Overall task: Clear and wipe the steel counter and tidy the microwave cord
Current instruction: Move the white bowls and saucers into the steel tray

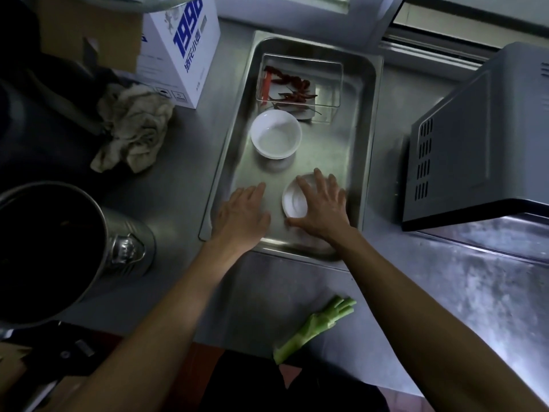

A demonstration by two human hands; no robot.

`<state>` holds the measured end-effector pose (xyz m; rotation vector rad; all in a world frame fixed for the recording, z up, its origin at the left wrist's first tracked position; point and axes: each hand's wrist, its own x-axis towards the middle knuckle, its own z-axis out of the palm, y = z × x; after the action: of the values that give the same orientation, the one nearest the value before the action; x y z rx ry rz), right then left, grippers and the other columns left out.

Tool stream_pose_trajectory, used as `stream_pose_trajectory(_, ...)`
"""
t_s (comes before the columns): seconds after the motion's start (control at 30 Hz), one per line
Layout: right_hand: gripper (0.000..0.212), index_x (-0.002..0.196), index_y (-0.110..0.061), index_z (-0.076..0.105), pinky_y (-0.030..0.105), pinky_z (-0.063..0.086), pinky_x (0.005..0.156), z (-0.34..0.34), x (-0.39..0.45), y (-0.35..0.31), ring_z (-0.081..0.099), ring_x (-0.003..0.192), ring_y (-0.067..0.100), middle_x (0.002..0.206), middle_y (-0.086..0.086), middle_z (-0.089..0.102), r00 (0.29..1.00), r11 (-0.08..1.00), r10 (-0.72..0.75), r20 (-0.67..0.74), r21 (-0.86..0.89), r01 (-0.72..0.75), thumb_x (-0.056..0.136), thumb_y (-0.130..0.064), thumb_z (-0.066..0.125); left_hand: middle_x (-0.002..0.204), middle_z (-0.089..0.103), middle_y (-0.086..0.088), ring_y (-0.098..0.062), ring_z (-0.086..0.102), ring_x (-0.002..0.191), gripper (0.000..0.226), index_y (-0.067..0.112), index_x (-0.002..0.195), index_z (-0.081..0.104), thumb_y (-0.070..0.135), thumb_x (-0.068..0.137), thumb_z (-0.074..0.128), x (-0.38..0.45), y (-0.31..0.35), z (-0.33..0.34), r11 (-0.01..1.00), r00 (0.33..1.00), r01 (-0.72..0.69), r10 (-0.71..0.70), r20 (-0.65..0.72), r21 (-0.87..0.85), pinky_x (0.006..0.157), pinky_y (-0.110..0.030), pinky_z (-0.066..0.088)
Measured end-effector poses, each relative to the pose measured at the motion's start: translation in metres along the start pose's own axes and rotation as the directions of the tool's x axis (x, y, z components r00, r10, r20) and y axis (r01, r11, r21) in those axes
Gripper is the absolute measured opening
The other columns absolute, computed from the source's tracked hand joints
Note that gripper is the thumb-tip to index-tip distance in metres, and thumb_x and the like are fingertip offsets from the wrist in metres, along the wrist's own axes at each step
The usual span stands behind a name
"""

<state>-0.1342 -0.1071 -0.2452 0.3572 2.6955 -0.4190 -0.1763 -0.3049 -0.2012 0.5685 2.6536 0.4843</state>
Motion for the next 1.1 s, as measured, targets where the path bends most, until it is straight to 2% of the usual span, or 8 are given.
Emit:
stream_pose_trajectory(0.27, 0.106, 0.156, -0.036, 0.006, 0.062, 0.004, 0.118, 0.005, -0.002, 0.002, -0.016, 0.150, 0.038, 0.165, 0.004, -0.016, 1.000, 1.000, 0.004, -0.001, -0.012, -0.004, 0.075, -0.072, 0.064, 0.150, 0.043, 0.000, -0.022, 0.034, 0.139, 0.059, 0.023, 0.152, 0.032, 0.042, 0.098, 0.047, -0.002, -0.002, 0.008, 0.998, 0.999, -0.031, 0.029, 0.043, 0.051, 0.108, -0.043, 0.034)
stream_pose_trajectory(0.4, 0.088, 0.155, -0.032, 0.017, 0.055, 0.012, 0.120, -0.002, -0.023, 0.003, -0.004, 0.153, 0.030, 0.167, 0.003, -0.003, 0.997, 0.998, 0.036, -0.070, 0.047, -0.033, 0.085, -0.068, 0.056, 0.149, 0.044, -0.002, -0.024, 0.035, 0.138, 0.058, 0.022, 0.149, 0.037, 0.041, 0.095, 0.050, -0.004, 0.003, 0.010, 0.996, 0.997, -0.068, 0.067, 0.025, 0.062, 0.108, -0.045, 0.034)
stream_pose_trajectory(0.5, 0.077, 0.153, -0.029, 0.025, 0.049, 0.020, 0.119, -0.011, -0.051, 0.004, 0.008, 0.151, 0.028, 0.165, 0.004, 0.008, 0.990, 0.997, 0.007, -0.138, 0.080, 0.004, 0.089, -0.060, 0.055, 0.148, 0.045, -0.003, -0.025, 0.038, 0.136, 0.057, 0.021, 0.146, 0.040, 0.040, 0.094, 0.053, -0.011, 0.016, 0.008, 0.991, 0.995, -0.098, 0.097, 0.015, 0.095, 0.105, -0.045, 0.036)
stream_pose_trajectory(0.63, 0.070, 0.152, -0.025, 0.031, 0.050, 0.026, 0.116, -0.023, -0.097, 0.015, 0.018, 0.148, 0.033, 0.162, 0.008, 0.022, 0.970, 0.993, -0.036, -0.241, 0.101, 0.062, 0.092, -0.049, 0.059, 0.132, 0.056, -0.002, -0.029, 0.051, 0.122, 0.049, 0.022, 0.134, 0.049, 0.038, 0.089, 0.055, -0.024, 0.044, 0.005, 0.984, 0.988, -0.146, 0.149, -0.026, 0.100, 0.092, -0.045, 0.043)
stream_pose_trajectory(0.87, 0.068, 0.152, -0.025, 0.033, 0.050, 0.026, 0.118, -0.027, -0.195, 0.077, 0.015, 0.150, 0.029, 0.162, 0.008, 0.023, 0.947, 0.978, 0.100, -0.305, 0.204, -0.038, 0.093, -0.044, 0.060, 0.137, 0.056, -0.007, -0.031, 0.051, 0.123, 0.053, 0.017, 0.139, 0.050, 0.034, 0.090, 0.061, -0.067, 0.119, 0.024, 0.943, 0.951, -0.301, 0.308, -0.030, 0.140, 0.094, -0.048, 0.047)
stream_pose_trajectory(1.1, 0.070, 0.155, -0.026, 0.027, 0.048, 0.025, 0.117, -0.015, -0.323, 0.154, 0.013, 0.151, 0.027, 0.165, 0.007, 0.013, 0.906, 0.946, 0.260, -0.335, 0.275, -0.170, 0.095, -0.046, 0.057, 0.124, 0.063, -0.007, -0.032, 0.057, 0.114, 0.047, 0.016, 0.129, 0.058, 0.039, 0.088, 0.061, -0.146, 0.212, 0.063, 0.829, 0.866, -0.494, 0.497, 0.061, 0.262, 0.088, -0.044, 0.050)
